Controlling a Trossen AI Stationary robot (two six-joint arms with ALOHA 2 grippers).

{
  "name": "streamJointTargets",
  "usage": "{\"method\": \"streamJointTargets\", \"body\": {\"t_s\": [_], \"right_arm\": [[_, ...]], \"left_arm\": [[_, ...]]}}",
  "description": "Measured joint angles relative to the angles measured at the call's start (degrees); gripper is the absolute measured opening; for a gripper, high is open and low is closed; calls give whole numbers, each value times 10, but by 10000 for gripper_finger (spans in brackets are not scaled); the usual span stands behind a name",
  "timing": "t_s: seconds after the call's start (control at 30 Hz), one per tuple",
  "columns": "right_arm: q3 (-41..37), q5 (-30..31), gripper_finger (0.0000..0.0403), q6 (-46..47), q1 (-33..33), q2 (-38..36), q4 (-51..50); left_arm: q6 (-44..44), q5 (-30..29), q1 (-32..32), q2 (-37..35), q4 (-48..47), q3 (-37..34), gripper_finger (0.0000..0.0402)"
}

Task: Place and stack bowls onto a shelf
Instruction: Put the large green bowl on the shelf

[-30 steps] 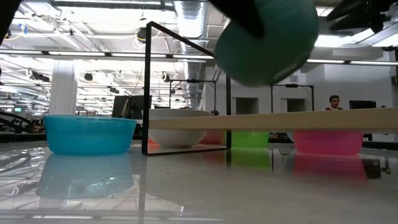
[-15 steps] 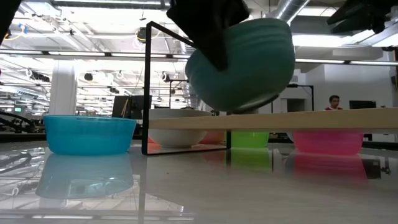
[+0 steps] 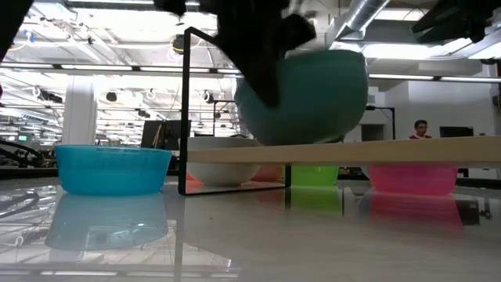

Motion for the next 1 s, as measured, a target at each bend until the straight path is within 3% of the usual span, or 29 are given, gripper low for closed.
{"method": "streamJointTargets", "body": {"t_s": [0.27,0.47,0.8,1.0], "right_arm": [[0,-2,221,0,0,0,0],[0,-2,221,0,0,-1,0],[0,-4,221,0,0,-1,0],[0,-4,221,0,0,0,0]], "left_arm": [[18,-35,-5,7,-11,0,0],[40,-13,-9,3,-26,18,11],[82,-36,-20,2,-59,65,105],[60,-41,-20,2,-87,144,156]]}}
